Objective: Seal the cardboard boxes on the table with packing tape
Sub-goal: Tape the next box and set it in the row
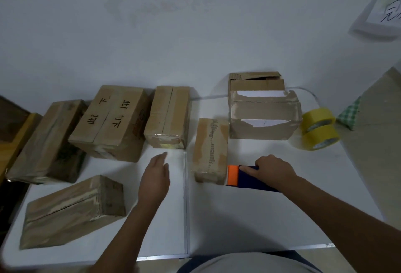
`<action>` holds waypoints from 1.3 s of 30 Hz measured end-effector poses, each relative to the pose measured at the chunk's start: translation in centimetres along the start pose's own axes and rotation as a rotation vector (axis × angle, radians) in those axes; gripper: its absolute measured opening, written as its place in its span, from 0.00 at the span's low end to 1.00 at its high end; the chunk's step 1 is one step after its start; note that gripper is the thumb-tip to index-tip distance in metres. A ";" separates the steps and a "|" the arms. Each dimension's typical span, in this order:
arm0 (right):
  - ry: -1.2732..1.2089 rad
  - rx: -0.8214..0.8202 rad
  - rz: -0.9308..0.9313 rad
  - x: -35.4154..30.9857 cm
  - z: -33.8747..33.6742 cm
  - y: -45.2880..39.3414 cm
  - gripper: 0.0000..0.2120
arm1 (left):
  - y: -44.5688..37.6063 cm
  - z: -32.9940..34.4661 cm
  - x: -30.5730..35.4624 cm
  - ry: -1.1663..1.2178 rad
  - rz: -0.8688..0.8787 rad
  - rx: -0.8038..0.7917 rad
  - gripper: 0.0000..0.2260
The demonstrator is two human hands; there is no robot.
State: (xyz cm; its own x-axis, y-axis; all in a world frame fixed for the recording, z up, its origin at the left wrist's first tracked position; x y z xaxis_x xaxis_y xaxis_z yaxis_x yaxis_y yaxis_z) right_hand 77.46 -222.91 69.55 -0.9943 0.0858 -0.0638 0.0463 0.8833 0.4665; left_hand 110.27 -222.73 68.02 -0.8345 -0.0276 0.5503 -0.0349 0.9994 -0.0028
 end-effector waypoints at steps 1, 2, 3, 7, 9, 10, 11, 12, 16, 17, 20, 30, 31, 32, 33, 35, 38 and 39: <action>0.003 -0.004 -0.003 0.0 0.0 0.0 0.32 | 0.2 0.2 1.1 -0.003 0.191 0.009 0.19; 0.002 -0.006 -0.006 0.0 0.0 0.0 0.31 | 0.4 0.7 2.1 -0.001 0.364 -0.036 0.21; -0.003 -0.007 -0.009 0.0 0.1 0.0 0.31 | 0.6 1.5 3.1 -0.009 0.487 -0.113 0.23; -0.029 -0.006 -0.010 -0.1 0.3 -0.2 0.32 | 0.4 3.7 3.4 -0.070 0.604 -0.220 0.25; -0.058 -0.005 -0.015 -0.2 0.5 -0.2 0.33 | -0.5 3.3 3.6 -0.108 0.637 -0.260 0.23; -0.069 -0.008 -0.016 -0.2 0.5 -0.2 0.33 | -1.1 3.0 4.2 -0.132 0.656 -0.288 0.21; -0.077 -0.013 -0.014 -0.1 0.6 -0.1 0.32 | -1.9 3.2 4.8 -0.151 0.684 -0.302 0.20; -0.082 -0.018 -0.010 0.0 0.7 -0.1 0.32 | -2.6 3.5 5.7 -0.172 0.723 -0.313 0.20; -0.076 -0.006 0.008 1.0 0.7 0.0 0.33 | -4.3 6.8 7.4 -0.248 0.795 -0.469 0.20; -0.077 0.001 0.011 1.3 0.7 0.0 0.33 | -4.4 7.5 7.2 -0.292 0.777 -0.483 0.22; -0.097 0.016 -0.001 2.2 0.8 0.1 0.32 | -4.3 7.8 6.1 -0.388 0.772 -0.461 0.25; -0.144 0.043 -0.011 5.0 0.8 1.1 0.30 | -4.5 8.4 5.6 -0.426 0.804 -0.420 0.23; -0.155 0.042 -0.009 5.1 1.0 1.2 0.29 | -4.4 8.3 5.6 -0.426 0.803 -0.423 0.23; -0.169 0.041 -0.005 5.4 1.1 1.2 0.28 | -4.5 8.3 5.6 -0.425 0.801 -0.432 0.23; -0.177 0.041 0.002 5.9 1.2 1.4 0.28 | -4.5 8.4 5.6 -0.418 0.798 -0.437 0.23; -0.166 0.037 0.023 7.0 1.1 1.7 0.27 | -4.6 8.3 5.6 -0.404 0.795 -0.422 0.23; -0.131 0.026 0.046 7.6 0.8 1.7 0.28 | -4.3 8.3 5.8 -0.401 0.787 -0.394 0.22; -0.119 0.027 0.049 7.4 0.7 1.6 0.28 | -4.1 8.3 5.7 -0.392 0.763 -0.392 0.22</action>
State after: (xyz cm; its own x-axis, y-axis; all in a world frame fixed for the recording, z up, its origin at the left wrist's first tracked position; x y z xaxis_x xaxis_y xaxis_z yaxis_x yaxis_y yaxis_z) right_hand 70.24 -220.58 69.20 -0.9722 0.1824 -0.1466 0.0993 0.8888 0.4474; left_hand 101.06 -227.13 64.22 -0.6839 0.7030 0.1952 0.7250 0.6848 0.0738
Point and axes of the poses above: each hand's wrist, its own y-axis away from the middle knuckle, its own z-axis out of the palm, x = y × z, the point moved 1 cm from there along -y, towards the middle knuckle, and after that the axes turned 3 degrees about y, right-handed, at the moved point
